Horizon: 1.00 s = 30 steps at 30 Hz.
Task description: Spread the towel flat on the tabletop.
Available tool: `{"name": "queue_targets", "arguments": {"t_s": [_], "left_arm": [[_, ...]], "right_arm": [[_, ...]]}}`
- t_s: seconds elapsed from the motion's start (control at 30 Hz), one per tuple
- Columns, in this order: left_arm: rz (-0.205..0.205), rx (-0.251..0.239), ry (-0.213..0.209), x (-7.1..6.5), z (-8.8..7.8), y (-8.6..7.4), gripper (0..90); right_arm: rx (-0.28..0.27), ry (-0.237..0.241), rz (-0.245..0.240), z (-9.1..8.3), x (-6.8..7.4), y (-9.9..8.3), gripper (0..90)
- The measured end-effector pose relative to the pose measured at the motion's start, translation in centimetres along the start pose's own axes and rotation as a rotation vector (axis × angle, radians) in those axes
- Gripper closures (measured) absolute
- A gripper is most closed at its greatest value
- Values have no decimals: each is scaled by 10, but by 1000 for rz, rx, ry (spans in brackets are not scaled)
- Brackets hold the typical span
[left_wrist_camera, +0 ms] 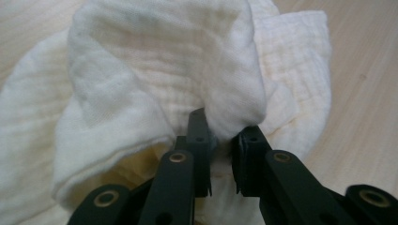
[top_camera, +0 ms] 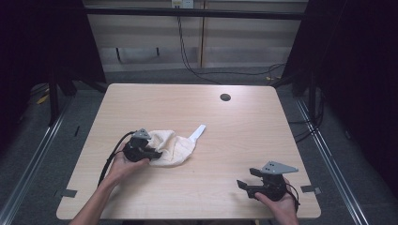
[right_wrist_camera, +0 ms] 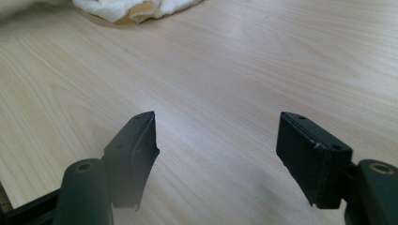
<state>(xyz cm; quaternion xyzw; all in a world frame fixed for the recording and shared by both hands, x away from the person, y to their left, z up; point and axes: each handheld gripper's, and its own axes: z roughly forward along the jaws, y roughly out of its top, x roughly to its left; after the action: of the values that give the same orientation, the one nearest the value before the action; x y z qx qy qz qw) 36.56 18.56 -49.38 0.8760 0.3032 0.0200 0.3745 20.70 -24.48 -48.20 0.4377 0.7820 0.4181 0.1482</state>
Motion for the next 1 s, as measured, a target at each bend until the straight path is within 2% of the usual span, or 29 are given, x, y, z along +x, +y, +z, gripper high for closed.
{"name": "queue_targets", "arguments": {"t_s": [0.3, 0.33, 0.47, 0.53, 0.63, 0.73, 0.83, 0.93, 1.0], "left_arm": [[-10, -13, -16, -8, 1, -3, 797], [-9, -14, -29, -10, 2, -3, 798], [-15, -20, -35, -15, 4, -3, 798], [-25, -18, -58, -17, 5, -4, 798], [-14, -17, -51, -20, 6, -3, 800], [-13, -12, -64, -24, 7, -3, 805], [38, -8, -65, -33, 8, -2, 826], [61, 9, -85, -42, 10, 0, 832], [61, 4, -97, -46, 13, 1, 835]], "right_arm": [[13, 8, -7, 2, 1, 1, 293], [13, 10, -4, 2, 2, 1, 292], [18, 11, 0, 3, 3, 1, 292], [18, 18, -7, 4, 2, 1, 292], [23, 25, -12, 5, 3, 1, 292], [28, 28, -17, 5, 4, 2, 292], [27, 30, -15, 5, 4, 2, 293], [30, 34, -18, 4, 4, 2, 294], [30, 34, -18, 4, 4, 2, 294]]}}
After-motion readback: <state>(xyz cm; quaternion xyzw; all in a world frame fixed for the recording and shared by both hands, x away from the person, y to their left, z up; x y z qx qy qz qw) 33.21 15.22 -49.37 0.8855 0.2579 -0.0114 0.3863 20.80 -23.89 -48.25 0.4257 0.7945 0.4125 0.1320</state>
